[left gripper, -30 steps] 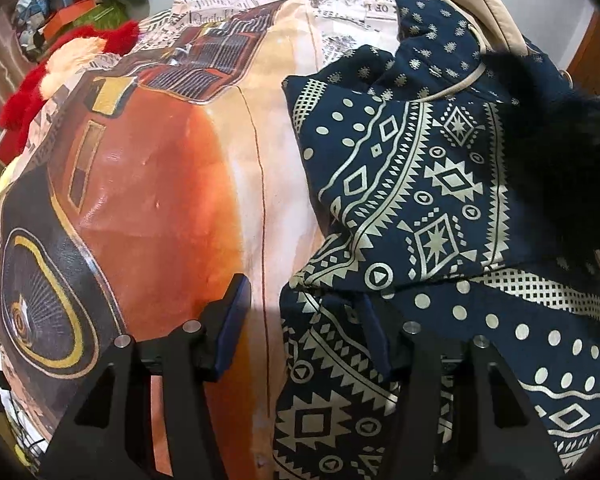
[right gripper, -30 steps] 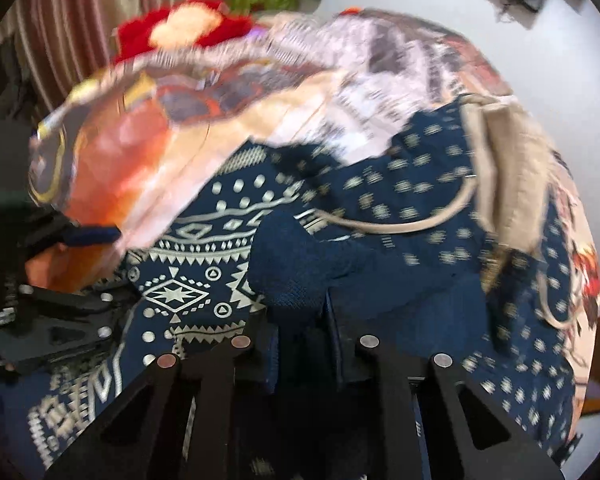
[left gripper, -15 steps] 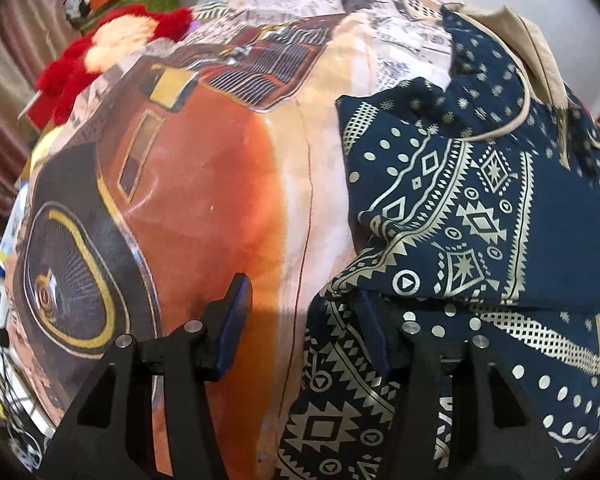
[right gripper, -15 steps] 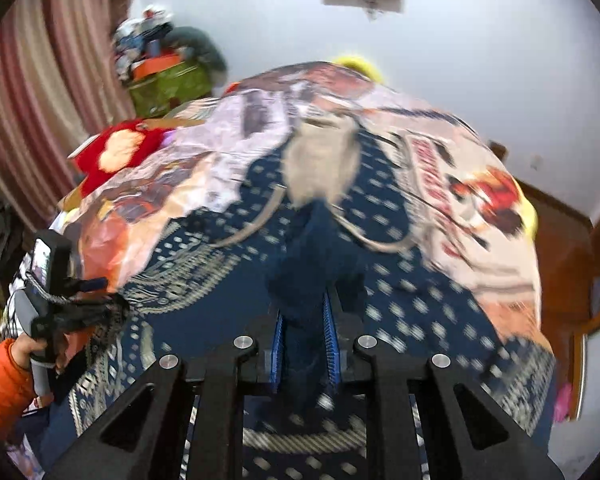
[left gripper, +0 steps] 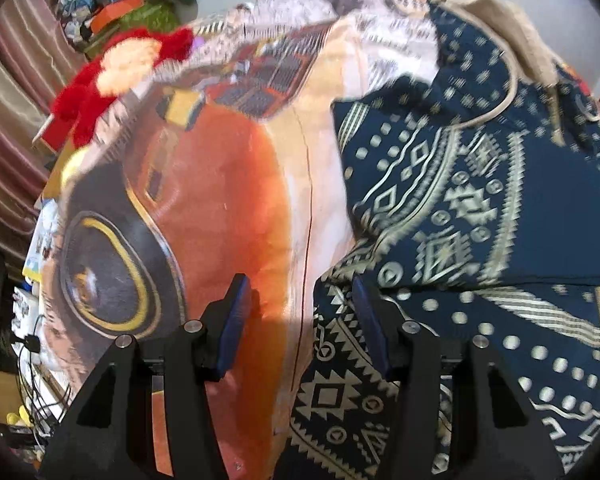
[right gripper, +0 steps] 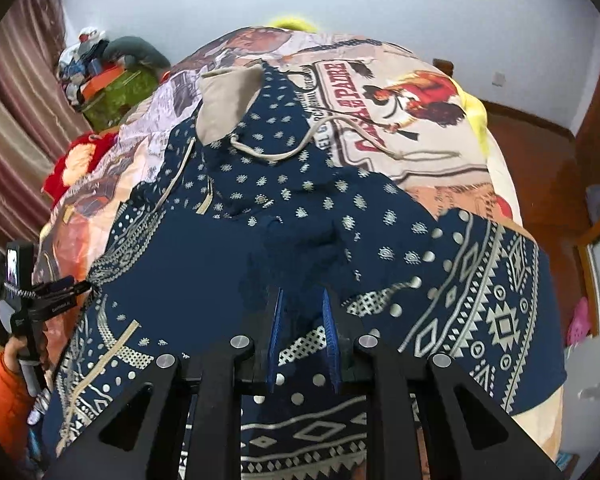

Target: Fold large clothes

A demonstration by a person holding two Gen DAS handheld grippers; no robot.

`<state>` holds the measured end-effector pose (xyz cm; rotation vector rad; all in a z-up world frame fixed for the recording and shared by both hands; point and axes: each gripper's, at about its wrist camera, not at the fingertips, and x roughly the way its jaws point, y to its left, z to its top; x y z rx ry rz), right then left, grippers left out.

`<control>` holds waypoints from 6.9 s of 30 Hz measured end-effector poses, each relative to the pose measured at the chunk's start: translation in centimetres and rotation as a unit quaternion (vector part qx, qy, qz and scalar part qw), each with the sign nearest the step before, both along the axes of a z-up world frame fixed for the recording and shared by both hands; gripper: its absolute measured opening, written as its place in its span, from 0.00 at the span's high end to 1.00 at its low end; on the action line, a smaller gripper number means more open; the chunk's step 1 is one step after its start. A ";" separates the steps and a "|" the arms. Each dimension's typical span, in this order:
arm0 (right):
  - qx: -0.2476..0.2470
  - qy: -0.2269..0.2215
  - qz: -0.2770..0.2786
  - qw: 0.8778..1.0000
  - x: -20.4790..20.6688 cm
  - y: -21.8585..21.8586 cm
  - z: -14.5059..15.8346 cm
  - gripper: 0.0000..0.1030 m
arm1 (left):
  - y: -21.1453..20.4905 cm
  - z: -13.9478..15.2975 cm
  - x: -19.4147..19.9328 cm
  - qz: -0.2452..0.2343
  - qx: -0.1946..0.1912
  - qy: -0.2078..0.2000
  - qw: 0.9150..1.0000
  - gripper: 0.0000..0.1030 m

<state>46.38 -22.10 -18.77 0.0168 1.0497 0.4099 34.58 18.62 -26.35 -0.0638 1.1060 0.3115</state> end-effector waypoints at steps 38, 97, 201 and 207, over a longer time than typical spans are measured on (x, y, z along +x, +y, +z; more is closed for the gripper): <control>-0.027 -0.049 0.017 0.998 4.9 2.8 -2.0 0.91 | -6.7 -1.8 6.7 -0.080 -0.050 0.003 0.996 0.38; -0.204 -0.044 0.086 0.974 1.4 3.0 -4.5 0.23 | -17.6 1.8 7.9 -0.212 -0.055 -0.007 0.976 0.37; 0.133 0.043 -0.263 0.955 1.5 -24.1 -6.1 0.90 | -29.2 4.0 11.5 -0.284 -0.028 -0.015 0.958 0.16; 0.132 -0.026 -0.231 0.963 0.9 -21.8 -0.4 0.92 | -28.1 8.2 9.2 -0.291 -0.007 -0.073 0.954 0.16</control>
